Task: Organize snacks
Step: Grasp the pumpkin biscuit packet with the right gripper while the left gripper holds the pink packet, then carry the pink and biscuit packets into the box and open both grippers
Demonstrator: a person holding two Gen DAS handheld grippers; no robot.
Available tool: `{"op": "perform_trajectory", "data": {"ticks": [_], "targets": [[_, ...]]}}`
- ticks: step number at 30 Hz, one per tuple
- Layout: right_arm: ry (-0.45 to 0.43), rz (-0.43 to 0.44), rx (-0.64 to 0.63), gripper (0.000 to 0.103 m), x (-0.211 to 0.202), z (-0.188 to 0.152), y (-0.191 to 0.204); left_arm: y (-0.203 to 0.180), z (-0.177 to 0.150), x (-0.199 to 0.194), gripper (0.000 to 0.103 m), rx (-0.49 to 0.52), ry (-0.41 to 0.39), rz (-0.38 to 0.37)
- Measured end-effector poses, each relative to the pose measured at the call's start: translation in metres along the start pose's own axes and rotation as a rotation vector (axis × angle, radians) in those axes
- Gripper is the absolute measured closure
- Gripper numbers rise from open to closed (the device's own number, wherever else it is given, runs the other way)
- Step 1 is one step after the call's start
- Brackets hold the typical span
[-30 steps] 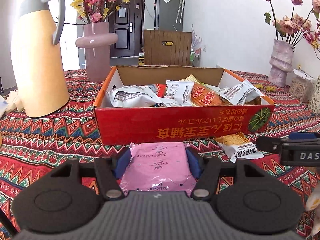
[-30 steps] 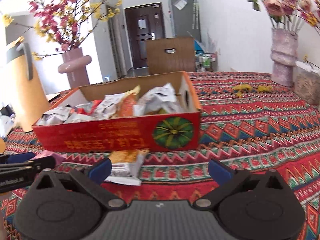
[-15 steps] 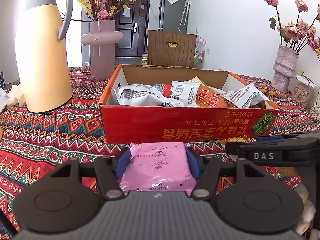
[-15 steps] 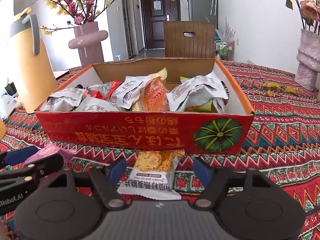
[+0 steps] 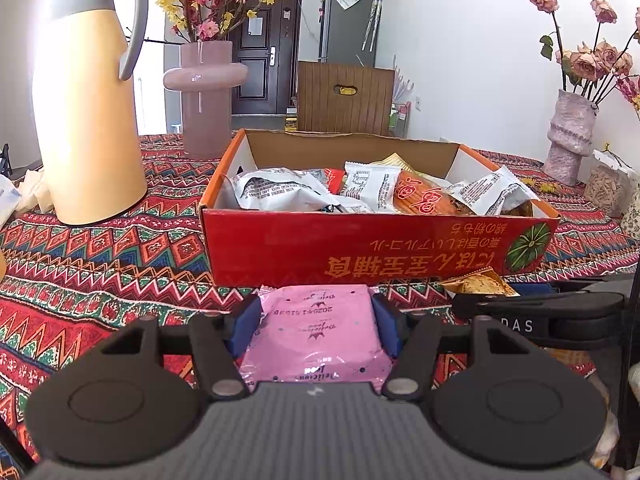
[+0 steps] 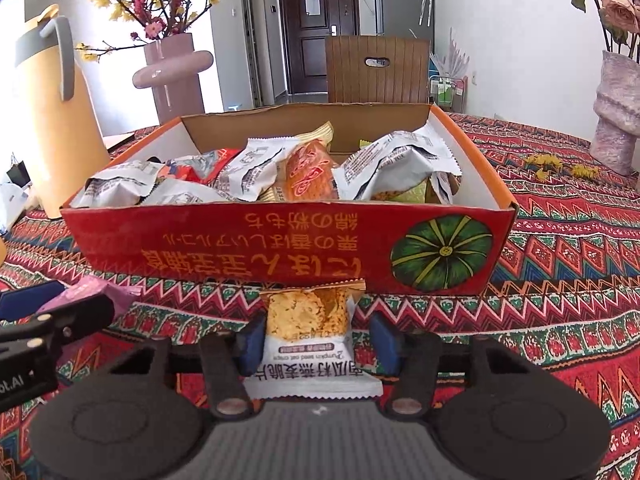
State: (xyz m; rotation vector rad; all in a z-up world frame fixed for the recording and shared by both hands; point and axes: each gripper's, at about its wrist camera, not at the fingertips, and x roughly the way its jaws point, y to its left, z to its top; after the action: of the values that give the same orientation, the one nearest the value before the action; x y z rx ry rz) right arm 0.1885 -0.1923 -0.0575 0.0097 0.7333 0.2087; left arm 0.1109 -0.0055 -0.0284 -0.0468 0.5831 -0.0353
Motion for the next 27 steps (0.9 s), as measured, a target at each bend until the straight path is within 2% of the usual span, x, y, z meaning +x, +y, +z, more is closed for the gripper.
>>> {"op": "perform_trajectory", "data": {"ticks": [2,5,17,27], "targets": [[-0.012,-0.004,-0.004,0.061,-0.002,-0.003,0.000,0.000,0.000,0.000,0.042,0.000,0.000,0.000],[-0.032,0.000,-0.004,0.064,-0.007,-0.009,-0.002,0.001,-0.001,0.001,0.042,-0.002,0.003,-0.003],[-0.134,0.005,0.042,0.064,-0.035,-0.020,-0.017,-0.002,-0.001,-0.001,0.042,0.006,-0.005,-0.006],[-0.219,0.026,0.061,0.064,-0.069,-0.023,-0.023,-0.005,0.005,-0.014,0.042,0.012,-0.047,-0.005]]}}
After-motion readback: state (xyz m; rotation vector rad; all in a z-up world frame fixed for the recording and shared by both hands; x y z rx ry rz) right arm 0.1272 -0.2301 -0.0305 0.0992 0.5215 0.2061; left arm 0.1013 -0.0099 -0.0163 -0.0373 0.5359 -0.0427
